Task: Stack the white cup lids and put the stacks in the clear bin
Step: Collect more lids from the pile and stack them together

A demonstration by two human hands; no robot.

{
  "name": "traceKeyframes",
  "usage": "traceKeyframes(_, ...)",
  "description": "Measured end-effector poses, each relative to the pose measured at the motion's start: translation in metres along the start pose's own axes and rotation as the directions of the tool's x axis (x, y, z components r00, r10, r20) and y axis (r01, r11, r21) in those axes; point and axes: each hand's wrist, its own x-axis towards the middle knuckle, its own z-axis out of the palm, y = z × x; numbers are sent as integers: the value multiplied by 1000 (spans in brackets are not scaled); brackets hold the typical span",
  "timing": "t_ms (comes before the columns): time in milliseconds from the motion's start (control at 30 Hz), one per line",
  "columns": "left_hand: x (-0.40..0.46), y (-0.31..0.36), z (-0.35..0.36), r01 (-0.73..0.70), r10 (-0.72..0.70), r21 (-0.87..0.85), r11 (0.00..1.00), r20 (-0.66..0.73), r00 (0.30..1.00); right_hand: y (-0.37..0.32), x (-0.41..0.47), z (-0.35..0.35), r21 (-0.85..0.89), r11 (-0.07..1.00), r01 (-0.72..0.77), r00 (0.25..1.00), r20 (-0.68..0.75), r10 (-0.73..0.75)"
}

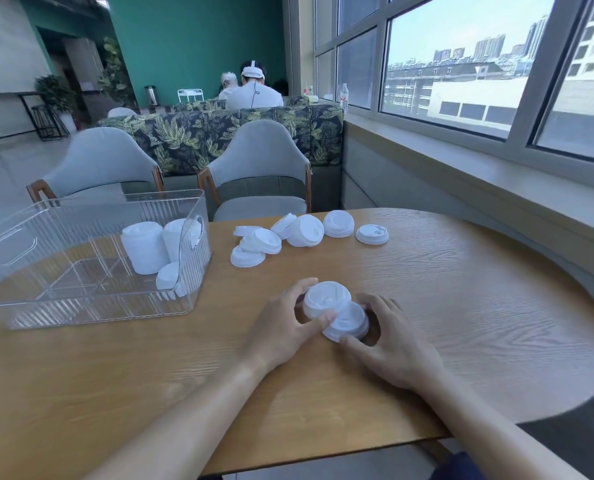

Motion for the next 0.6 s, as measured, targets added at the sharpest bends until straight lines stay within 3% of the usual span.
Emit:
traceKeyframes(200,-4,15,16,-37,36,29,999,43,998,8,1,3,158,987,-38,993,-103,55)
traceKeyframes(600,-5,14,20,-62,53,149,987,67,996,11,5,8,115,993,19,988,-154,-1)
